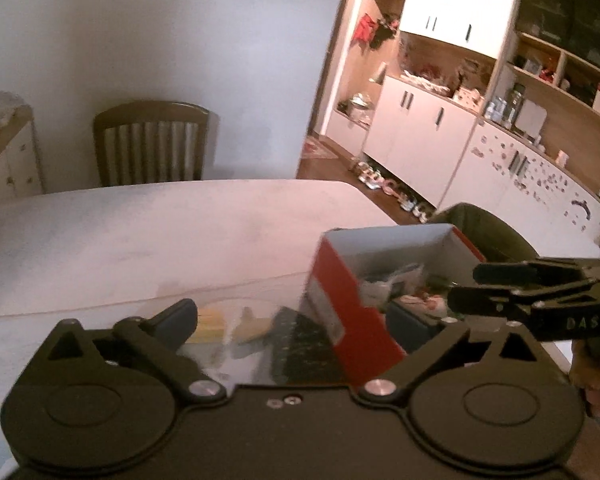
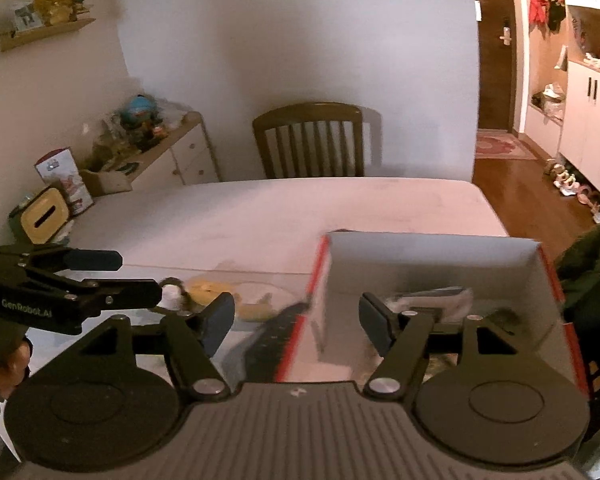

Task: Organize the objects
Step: 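Withdraw both tools from the box back over the table, then move left tool to light blue egg toy while right tool approaches green stick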

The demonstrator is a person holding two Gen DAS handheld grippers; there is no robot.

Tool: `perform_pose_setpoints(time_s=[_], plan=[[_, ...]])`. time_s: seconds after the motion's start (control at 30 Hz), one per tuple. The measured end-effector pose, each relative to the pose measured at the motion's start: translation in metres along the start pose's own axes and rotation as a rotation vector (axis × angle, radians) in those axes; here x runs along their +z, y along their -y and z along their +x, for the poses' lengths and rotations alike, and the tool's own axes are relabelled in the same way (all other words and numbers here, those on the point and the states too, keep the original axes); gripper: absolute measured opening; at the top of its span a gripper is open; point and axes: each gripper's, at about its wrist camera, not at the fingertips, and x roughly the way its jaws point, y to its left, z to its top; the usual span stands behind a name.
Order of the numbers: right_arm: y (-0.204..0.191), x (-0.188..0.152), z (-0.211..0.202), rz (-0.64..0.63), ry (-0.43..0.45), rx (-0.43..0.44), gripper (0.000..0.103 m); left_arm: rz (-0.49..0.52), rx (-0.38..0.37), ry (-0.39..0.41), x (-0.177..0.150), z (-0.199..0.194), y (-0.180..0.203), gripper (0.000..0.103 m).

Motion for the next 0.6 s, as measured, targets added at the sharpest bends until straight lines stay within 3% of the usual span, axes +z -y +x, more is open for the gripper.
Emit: perform_pose_setpoints(time_s=[0.2, 0.47, 0.6], plan=[[-0.038, -0.004, 0.012, -0.012, 0.001, 0.018, 0.079, -0.015, 0.026, 0.012, -0.008, -0.016, -0.037, 0.102], [-0.078, -0.014, 0.033, 0.023, -0.028, 0.034, 0.08, -0.033, 0.042, -0.009, -0.02, -0.02, -0.083, 0.102], [-0.099, -0.02, 0.048, 0.018, -0.049, 0.035, 0.08, -0.037, 0.094, -0.037, -0.024, -0.013, -0.105, 0.103]])
